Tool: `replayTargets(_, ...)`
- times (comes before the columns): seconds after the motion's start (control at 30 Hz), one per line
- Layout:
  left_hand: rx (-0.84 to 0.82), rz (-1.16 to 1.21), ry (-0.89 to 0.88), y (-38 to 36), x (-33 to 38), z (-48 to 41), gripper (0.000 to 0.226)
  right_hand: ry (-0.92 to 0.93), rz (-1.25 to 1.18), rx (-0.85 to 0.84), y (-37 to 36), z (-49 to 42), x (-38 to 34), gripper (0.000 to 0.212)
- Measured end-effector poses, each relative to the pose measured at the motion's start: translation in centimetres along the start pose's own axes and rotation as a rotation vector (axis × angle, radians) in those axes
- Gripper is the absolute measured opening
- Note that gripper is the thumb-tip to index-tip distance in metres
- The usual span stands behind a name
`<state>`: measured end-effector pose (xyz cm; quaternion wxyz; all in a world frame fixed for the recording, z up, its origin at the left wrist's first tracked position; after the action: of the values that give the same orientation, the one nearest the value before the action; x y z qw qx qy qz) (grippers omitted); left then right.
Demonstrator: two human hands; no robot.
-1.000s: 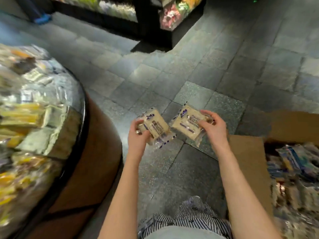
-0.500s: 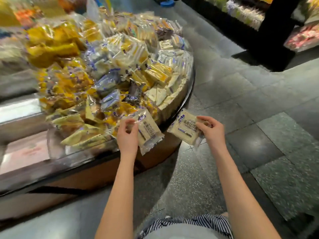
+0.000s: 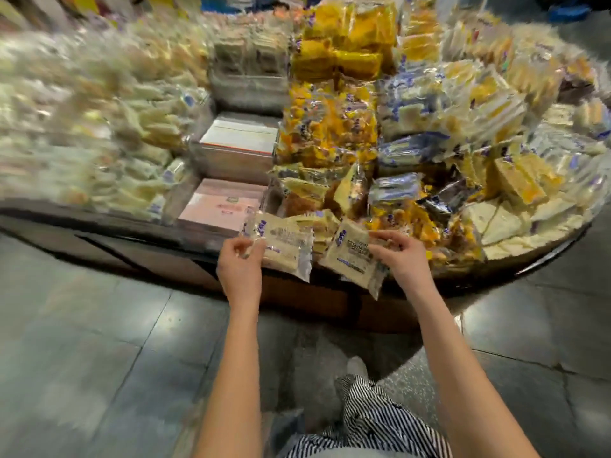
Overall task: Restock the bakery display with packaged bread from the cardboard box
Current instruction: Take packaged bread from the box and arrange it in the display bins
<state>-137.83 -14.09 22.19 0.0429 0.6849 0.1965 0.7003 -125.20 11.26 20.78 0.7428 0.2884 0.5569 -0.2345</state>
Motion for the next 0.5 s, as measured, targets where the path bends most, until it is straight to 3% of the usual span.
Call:
replayTargets(0.2, 0.181, 0.047, 0.023, 3.7, -1.5, -6.1, 0.018, 0.074, 0.019, -0.088, -8.3, -5.2, -3.1, 0.018)
replayTargets(0.5, 0.271, 0.177, -0.011, 1.8, 1.2, -17.7, 0.014, 0.104, -0.075, -0.184, -19.8, -16.2, -10.1, 0.023)
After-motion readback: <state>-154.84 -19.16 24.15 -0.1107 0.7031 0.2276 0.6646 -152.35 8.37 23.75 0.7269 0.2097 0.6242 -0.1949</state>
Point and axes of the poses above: each hand's wrist, its own z-axis away from the middle knuckle, its own y-axis out of the back of the hand, x = y × z, the point moved 4 cm from there along -z, towards the middle knuckle, and after that the axes turned 6 degrees about x, right-handed, at the moved point
